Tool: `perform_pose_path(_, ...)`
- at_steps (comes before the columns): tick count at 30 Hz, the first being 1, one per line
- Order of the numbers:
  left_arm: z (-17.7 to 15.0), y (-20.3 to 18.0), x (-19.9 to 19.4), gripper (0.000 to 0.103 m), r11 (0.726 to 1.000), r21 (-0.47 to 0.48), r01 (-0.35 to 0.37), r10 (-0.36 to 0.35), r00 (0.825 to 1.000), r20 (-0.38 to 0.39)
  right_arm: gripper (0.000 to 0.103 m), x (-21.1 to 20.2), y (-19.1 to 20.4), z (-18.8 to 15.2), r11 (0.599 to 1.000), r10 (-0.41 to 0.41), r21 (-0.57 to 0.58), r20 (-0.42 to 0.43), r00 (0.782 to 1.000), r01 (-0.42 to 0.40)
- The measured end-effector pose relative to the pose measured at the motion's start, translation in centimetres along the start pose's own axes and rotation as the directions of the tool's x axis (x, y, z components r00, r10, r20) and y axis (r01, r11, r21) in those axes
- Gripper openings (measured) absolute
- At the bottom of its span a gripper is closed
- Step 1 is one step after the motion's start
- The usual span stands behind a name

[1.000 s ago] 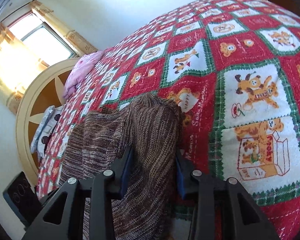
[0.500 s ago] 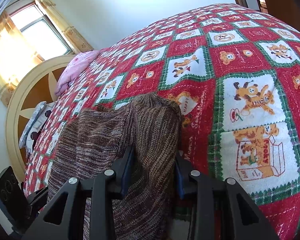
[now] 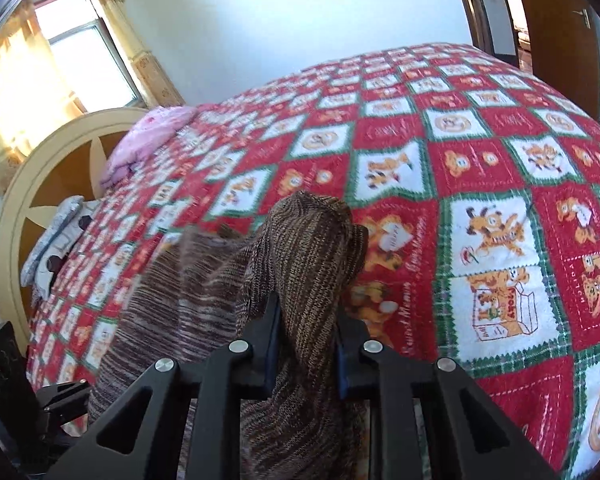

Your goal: Fold small clothes

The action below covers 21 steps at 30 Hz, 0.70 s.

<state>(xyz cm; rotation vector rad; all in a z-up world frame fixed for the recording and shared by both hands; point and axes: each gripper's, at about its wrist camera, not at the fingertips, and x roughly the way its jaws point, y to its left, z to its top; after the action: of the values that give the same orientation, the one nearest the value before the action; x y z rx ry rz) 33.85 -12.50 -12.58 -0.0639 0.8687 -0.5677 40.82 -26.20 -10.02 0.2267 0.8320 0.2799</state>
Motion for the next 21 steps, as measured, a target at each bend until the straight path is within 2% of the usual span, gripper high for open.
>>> perform_pose_path(8,-0.8,0.8,-4.2,0.032,0.999,0.019,-0.043,0.043,0.999,0.017,0.022,-1.4,3.9,-1.1,0.998,0.067,-0.013,0.021,0.998,-0.067)
perform_pose_path(14,-2.5,2.4,-8.4,0.032,0.995,0.045,-0.089,0.086,0.994,0.073,0.022,-1.1,7.6,-3.2,0.989,0.146,0.000,0.017,0.989,-0.146)
perform_pose_path(21,-4.4,5.8,-12.1,0.031,0.990,-0.035,-0.134,0.136,0.988,0.077,0.022,-0.7,13.7,-4.1,0.973,0.226,-0.051,-0.005,0.974,-0.226)
